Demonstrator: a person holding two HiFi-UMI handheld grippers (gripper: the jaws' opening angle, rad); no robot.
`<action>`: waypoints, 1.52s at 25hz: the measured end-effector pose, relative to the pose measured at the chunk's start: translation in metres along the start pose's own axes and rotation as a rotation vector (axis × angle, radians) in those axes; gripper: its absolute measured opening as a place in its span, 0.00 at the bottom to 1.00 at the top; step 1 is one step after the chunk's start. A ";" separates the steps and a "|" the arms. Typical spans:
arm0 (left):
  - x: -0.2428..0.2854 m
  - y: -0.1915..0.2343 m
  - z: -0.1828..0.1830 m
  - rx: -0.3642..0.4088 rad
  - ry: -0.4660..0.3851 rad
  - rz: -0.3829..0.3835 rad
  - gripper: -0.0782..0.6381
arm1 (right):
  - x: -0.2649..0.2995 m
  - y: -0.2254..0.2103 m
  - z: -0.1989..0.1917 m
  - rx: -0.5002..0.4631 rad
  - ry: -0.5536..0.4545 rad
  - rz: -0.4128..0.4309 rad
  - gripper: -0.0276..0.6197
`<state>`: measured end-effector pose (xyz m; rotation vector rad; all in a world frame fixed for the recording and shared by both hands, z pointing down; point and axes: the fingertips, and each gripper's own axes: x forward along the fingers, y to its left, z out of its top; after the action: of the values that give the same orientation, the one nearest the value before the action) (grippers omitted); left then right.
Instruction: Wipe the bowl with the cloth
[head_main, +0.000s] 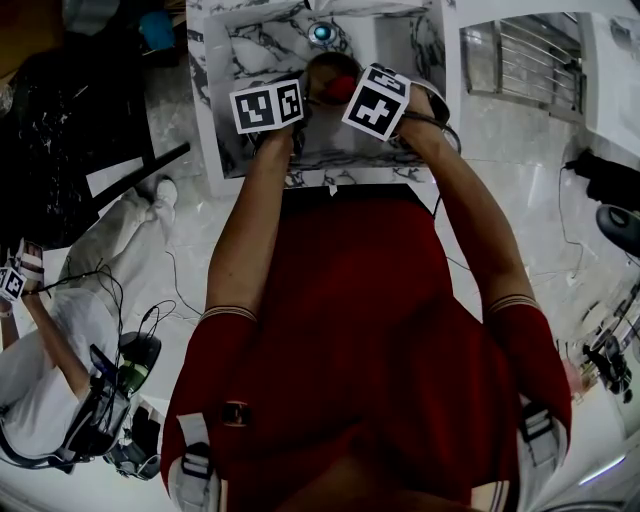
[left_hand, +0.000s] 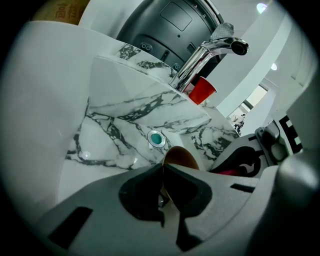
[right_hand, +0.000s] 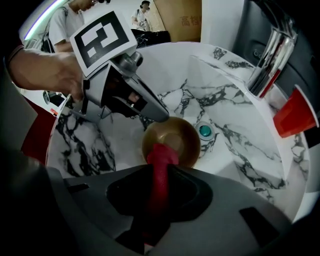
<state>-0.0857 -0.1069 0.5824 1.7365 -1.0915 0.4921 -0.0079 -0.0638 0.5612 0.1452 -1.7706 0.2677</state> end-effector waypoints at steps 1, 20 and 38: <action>0.000 0.000 0.000 -0.002 0.001 0.001 0.13 | 0.001 0.004 0.001 -0.006 -0.001 0.014 0.18; -0.001 0.000 -0.004 -0.031 0.002 -0.005 0.13 | 0.013 0.026 0.038 -0.066 -0.099 0.117 0.18; 0.001 0.002 -0.004 -0.032 0.006 -0.011 0.13 | 0.009 -0.021 0.056 0.054 -0.195 -0.080 0.18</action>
<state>-0.0864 -0.1037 0.5861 1.7115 -1.0792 0.4705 -0.0575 -0.0985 0.5614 0.2887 -1.9462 0.2508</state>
